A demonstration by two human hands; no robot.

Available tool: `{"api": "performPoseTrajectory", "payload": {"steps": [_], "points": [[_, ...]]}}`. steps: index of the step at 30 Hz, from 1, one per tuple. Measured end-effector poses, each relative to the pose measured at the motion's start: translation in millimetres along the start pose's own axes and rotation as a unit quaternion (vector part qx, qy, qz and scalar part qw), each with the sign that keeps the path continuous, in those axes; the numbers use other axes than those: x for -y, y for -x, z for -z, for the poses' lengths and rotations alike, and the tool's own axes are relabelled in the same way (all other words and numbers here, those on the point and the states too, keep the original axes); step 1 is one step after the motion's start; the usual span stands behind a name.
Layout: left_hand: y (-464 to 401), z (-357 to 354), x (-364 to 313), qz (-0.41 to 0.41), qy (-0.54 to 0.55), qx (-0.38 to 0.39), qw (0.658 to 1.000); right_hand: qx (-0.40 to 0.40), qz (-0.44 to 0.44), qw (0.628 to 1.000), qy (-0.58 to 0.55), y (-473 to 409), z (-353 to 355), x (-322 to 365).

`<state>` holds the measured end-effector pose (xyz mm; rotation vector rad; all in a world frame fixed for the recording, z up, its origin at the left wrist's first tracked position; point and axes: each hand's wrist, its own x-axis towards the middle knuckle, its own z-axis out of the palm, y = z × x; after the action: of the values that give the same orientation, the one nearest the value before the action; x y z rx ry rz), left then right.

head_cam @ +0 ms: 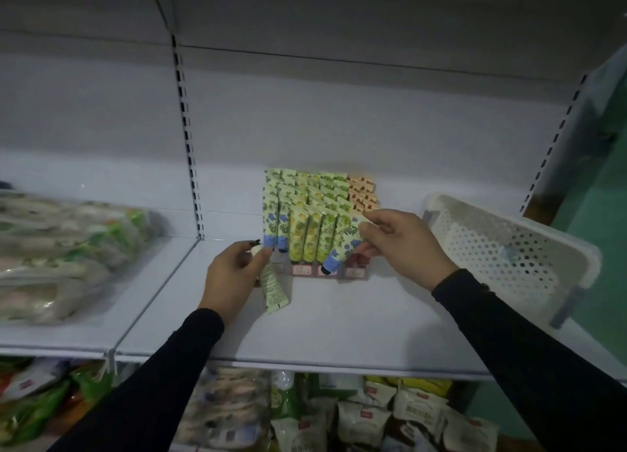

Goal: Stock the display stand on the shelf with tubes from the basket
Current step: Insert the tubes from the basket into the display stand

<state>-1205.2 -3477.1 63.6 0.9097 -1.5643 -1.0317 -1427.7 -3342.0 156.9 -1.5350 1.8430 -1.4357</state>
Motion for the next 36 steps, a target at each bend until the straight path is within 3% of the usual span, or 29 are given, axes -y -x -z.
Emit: {"api": "performPoseTrajectory", "payload": {"steps": [11, 21, 36], "points": [[-19.9, 22.5, 30.5, 0.024, 0.004, -0.015, 1.0, -0.02, 0.117, 0.979, 0.168, -40.3, -47.0, 52.9], [-19.4, 22.5, 31.4, 0.023, 0.022, -0.012, 0.999, 0.003, 0.158, 0.939, 0.305, -71.6, -87.2, 65.3], [-18.1, 19.6, 27.1, 0.014, 0.035, -0.012, 0.999, 0.004, 0.145, 0.93, 0.337, -75.0, -98.6, 58.4]]}}
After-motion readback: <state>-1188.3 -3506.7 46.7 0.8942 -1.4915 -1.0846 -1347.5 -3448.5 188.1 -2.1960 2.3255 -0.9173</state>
